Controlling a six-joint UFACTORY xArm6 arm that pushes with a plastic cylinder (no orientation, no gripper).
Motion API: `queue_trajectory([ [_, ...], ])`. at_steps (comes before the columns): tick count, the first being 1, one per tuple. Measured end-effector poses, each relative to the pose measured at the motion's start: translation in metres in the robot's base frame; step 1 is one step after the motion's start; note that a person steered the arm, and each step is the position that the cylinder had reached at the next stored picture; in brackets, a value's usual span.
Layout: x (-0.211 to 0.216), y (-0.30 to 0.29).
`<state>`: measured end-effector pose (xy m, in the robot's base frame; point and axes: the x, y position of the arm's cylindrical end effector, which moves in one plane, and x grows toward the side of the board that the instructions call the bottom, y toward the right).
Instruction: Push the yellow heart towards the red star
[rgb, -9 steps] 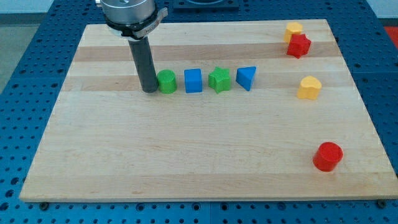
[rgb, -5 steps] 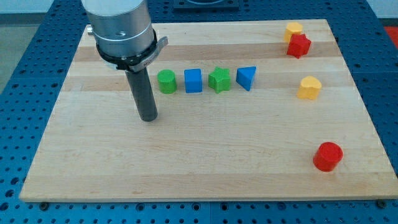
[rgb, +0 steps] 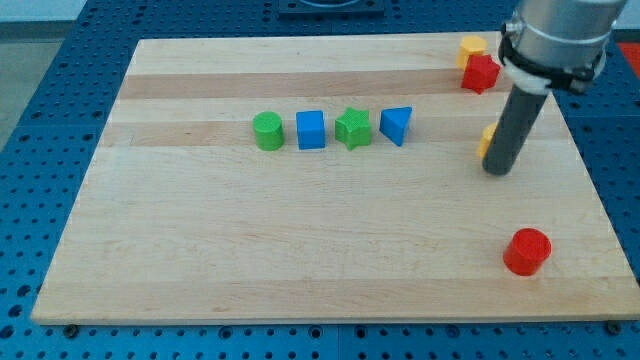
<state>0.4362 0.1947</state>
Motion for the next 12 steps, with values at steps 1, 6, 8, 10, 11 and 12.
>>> queue_trajectory([
  [1, -0.038, 0.002],
  [6, -0.078, 0.064],
  [8, -0.082, 0.062],
  [10, -0.07, 0.06],
  [11, -0.072, 0.051],
  [12, -0.076, 0.042],
])
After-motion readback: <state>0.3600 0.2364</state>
